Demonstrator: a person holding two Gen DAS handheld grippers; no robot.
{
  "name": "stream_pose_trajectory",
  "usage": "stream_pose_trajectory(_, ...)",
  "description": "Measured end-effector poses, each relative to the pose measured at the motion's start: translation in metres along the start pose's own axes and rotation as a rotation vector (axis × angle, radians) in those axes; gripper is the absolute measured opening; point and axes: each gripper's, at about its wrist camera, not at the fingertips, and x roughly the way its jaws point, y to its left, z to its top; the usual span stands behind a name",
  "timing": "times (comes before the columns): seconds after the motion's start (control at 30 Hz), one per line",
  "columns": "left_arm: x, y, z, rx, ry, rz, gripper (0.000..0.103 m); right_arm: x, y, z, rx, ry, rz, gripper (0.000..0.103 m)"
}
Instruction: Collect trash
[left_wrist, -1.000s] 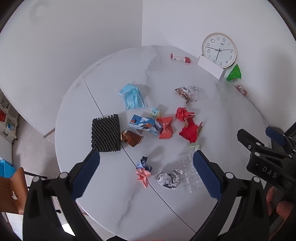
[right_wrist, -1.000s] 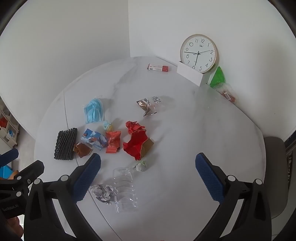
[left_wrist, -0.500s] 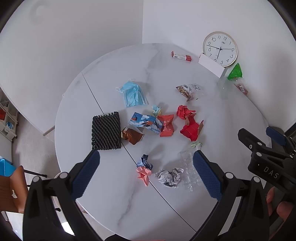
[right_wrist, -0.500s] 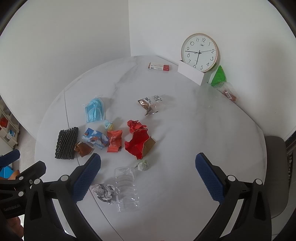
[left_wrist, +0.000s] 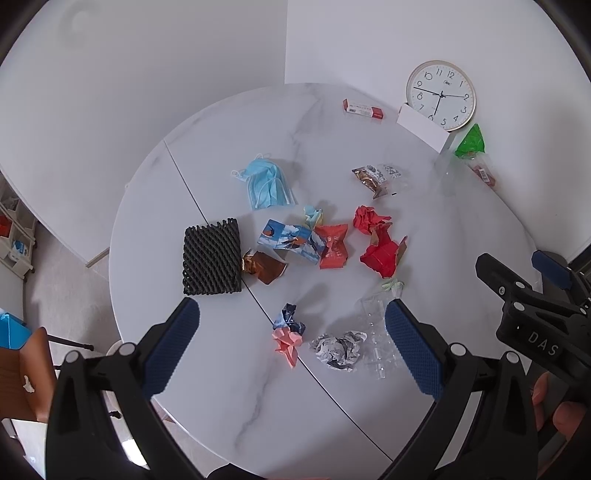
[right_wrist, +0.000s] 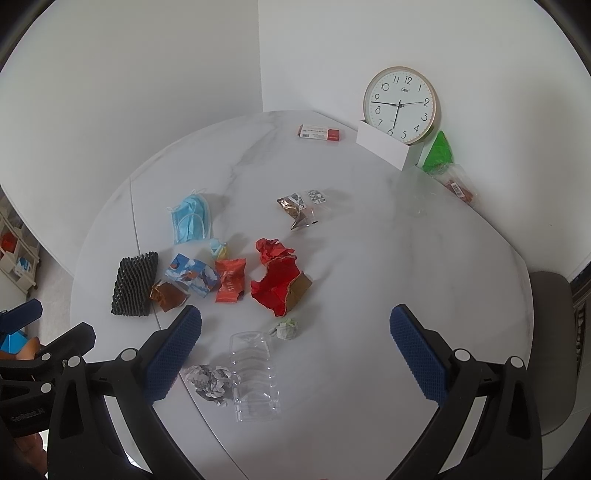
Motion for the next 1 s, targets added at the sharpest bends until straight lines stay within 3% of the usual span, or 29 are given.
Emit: stream_pose_trajectory(1.0, 0.0011, 0.0007, -0.0024, -0.003, 0.007, -0.003, 0.097, 0.0010, 0.0018, -0.0007, 0.000, 0.004, 0.003, 0.101)
